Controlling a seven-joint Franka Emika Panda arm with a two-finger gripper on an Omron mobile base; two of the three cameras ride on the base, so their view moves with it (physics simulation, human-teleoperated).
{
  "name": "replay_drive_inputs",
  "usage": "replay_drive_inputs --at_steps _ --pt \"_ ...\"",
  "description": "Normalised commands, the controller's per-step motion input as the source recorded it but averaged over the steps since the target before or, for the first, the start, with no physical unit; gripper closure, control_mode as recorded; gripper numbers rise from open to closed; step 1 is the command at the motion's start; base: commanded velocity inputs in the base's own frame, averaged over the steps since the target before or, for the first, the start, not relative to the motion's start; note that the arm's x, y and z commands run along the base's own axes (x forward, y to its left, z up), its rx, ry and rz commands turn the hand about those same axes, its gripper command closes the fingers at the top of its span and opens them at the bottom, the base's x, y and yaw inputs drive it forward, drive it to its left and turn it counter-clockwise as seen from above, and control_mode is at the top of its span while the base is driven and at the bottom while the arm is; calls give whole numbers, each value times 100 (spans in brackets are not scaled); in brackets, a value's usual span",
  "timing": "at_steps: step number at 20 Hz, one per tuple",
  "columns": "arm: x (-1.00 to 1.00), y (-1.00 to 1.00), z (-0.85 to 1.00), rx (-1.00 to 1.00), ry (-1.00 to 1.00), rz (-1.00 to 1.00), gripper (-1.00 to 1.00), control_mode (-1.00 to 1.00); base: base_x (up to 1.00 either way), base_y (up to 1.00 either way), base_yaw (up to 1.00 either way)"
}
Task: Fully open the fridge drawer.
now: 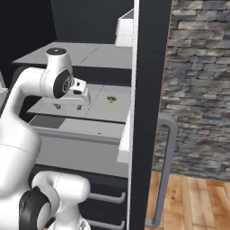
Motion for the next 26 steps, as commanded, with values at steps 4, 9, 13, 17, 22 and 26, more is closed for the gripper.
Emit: replay_drive_inputs --at_steps 4,9,13,17,22,26 --pt "0 0 0 0 0 0 -100 100 0 0 0" --pt "0 0 0 0 0 0 -100 100 0 0 0" --pt "0 0 0 0 0 0 -100 100 -1 0 0" --pt "0 0 0 0 0 0 -100 100 -20 0 0" --pt "0 0 0 0 0 0 -100 100 -28 0 0" --pt "0 0 0 0 0 0 -100 100 -43 0 0"
